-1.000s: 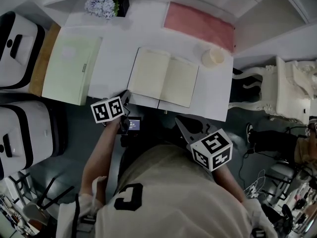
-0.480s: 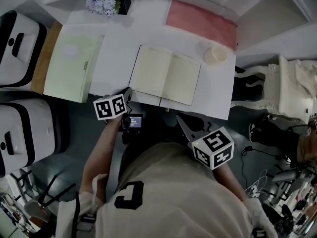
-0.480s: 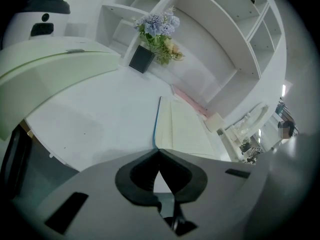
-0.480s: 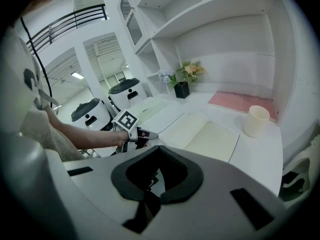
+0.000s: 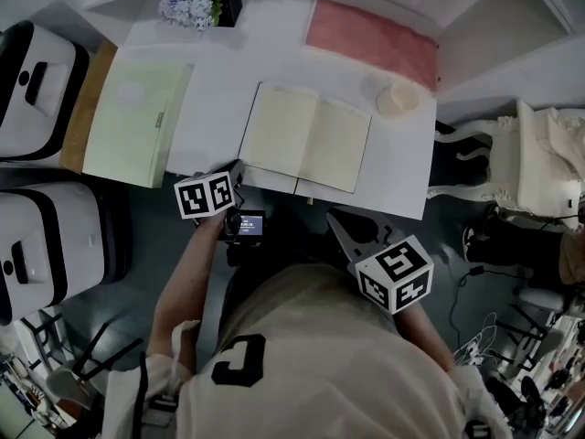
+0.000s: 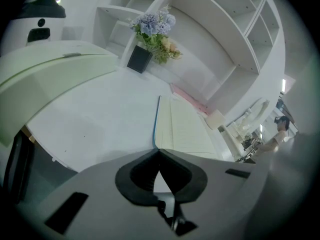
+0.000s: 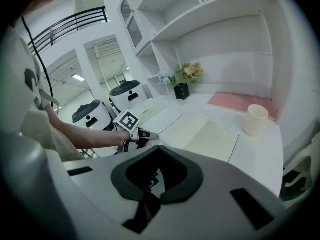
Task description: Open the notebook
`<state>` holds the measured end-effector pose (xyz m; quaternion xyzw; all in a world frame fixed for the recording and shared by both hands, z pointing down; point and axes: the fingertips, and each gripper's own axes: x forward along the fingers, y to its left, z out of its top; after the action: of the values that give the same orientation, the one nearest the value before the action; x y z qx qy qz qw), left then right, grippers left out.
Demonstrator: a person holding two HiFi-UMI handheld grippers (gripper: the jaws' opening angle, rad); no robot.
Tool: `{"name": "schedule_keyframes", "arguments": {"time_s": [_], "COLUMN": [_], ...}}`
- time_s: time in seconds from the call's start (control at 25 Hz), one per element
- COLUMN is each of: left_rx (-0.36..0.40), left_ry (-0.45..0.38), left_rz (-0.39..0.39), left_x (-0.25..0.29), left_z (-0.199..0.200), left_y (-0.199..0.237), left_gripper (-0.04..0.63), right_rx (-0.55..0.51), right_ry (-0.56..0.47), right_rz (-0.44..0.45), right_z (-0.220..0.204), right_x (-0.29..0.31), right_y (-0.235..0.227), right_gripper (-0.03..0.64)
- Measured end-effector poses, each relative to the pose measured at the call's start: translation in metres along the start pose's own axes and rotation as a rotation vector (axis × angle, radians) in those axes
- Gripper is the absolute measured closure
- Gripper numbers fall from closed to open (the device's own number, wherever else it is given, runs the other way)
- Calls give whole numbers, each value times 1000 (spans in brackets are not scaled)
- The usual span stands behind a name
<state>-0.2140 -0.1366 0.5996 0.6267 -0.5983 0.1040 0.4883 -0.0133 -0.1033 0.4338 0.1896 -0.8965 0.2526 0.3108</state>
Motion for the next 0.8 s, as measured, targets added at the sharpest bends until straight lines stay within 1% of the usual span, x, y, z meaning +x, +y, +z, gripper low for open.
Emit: {"name": "schedule_keyframes", "arguments": {"time_s": [0.16, 0.44, 0.8], "left_rx": [9, 14, 18], "left_ry": [7, 11, 16], "left_rz": [-2, -4, -17], "left_x": [0, 0, 0], "left_z": [0, 0, 1], "left_y": [-1, -1, -2], "left_gripper": [581, 581, 581], "right_rx": [-6, -22, -39], "right_ry": [-12, -13, -3], "right_rz": [5, -16, -7], "right_z": [1, 3, 9], "right_x": [-3, -4, 0], "right_y": [1, -1, 2], "right_gripper": [595, 595, 595]}}
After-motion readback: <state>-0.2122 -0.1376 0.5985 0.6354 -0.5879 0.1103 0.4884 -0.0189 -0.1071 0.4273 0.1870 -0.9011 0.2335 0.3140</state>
